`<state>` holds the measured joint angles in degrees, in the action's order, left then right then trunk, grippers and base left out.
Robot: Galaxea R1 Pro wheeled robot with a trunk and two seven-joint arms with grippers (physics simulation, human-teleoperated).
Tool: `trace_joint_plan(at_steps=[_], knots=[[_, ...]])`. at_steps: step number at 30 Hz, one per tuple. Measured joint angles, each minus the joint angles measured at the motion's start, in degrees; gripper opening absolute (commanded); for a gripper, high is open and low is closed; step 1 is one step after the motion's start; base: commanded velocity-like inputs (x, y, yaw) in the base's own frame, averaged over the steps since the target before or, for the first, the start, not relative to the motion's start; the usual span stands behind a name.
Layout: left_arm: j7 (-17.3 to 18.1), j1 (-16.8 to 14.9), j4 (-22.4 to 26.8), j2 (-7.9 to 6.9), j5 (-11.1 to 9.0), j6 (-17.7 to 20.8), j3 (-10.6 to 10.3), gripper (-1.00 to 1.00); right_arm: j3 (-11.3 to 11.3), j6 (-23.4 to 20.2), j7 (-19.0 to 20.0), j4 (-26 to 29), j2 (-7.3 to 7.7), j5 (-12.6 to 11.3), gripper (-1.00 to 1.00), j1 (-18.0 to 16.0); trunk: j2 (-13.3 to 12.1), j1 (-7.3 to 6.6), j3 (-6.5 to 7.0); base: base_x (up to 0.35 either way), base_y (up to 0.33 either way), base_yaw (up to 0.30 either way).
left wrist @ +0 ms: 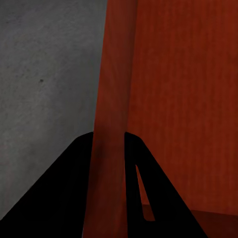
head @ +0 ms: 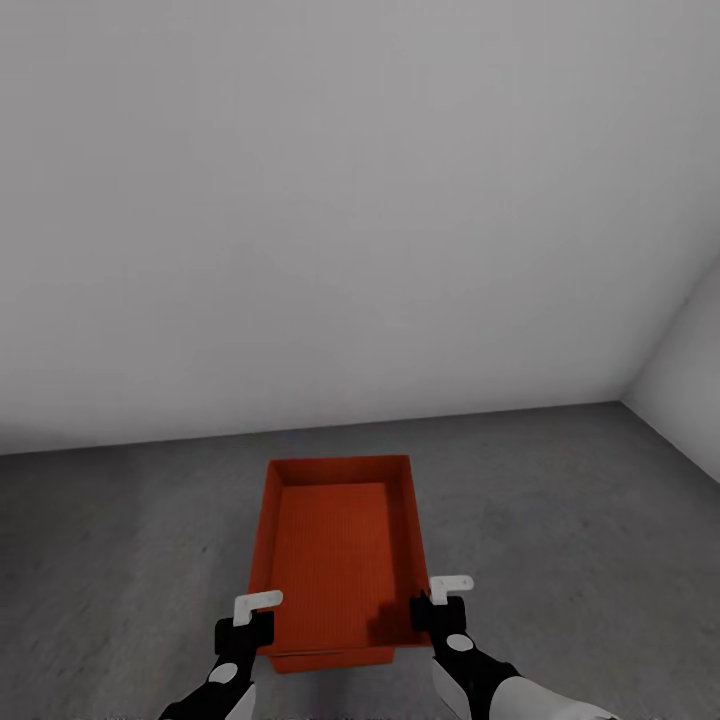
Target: Move the two storage containers from the living room to the garage. In the garage, place one container on the floor and stack the other container on top of it (either order is fine).
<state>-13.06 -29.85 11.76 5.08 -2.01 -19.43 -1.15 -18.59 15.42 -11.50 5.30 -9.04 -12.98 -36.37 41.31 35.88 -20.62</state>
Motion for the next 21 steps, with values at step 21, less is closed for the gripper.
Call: trace_joint_plan(at_steps=[21], knots=[[0.0,0.0,0.0,0.01,0.0,0.0,0.0,-1.00,0.0,0.0,0.0,0.0,0.00,0.0,-1.00,0.0,0.0,0.00,-1.94,0.000,0.000,0.000]])
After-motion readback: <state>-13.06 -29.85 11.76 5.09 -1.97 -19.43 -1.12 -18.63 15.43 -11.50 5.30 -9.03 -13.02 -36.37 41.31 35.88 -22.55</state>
